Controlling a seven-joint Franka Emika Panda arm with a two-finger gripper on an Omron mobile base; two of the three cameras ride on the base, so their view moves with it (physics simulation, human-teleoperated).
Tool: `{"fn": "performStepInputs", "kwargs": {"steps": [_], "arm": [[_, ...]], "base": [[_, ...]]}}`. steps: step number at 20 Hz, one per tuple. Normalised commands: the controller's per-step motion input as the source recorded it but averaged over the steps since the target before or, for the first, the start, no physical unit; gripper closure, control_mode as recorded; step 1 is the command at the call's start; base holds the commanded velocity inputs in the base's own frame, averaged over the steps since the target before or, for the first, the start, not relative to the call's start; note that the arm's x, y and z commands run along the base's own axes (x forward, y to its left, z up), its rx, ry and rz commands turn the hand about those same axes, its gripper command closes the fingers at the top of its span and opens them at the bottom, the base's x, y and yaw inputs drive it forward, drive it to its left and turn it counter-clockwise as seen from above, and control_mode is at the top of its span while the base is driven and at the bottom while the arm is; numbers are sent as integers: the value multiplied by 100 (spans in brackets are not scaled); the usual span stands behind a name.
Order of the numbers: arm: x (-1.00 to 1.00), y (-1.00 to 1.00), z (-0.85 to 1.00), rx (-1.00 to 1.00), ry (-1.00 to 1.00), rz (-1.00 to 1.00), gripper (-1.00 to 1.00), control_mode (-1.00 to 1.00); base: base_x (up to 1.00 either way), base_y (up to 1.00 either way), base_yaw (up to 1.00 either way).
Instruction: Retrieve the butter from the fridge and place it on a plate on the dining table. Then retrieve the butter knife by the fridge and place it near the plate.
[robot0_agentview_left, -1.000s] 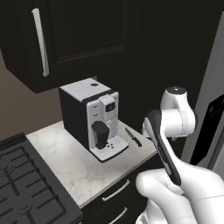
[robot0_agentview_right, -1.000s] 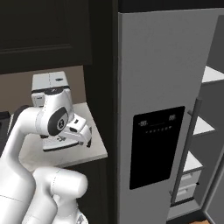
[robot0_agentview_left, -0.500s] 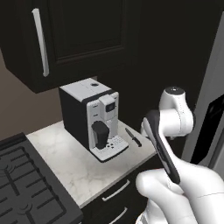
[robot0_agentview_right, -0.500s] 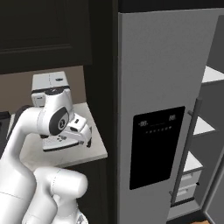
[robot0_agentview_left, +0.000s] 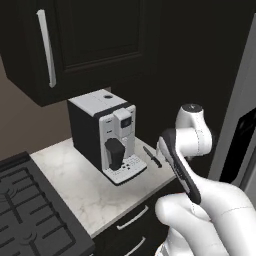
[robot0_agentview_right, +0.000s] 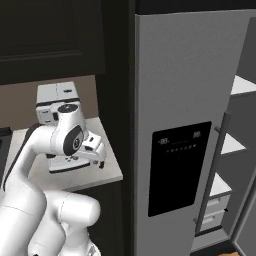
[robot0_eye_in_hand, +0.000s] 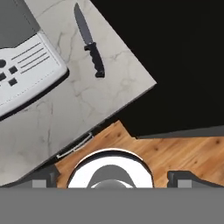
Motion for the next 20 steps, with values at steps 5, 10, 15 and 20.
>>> {"fn": "performStepInputs", "kwargs": {"steps": [5,10,15,20], "arm": [[36,0,-31,-1,0,7,-100,-100],[39,0,-35,0,0,1,-100,-100],[52,0,-23,0,0,-11,-100,-100],[34,0,-15,0,0,-11,-100,-100]], "base": [[0,0,0],[0,0,0],[0,0,0],[0,0,0]]}}
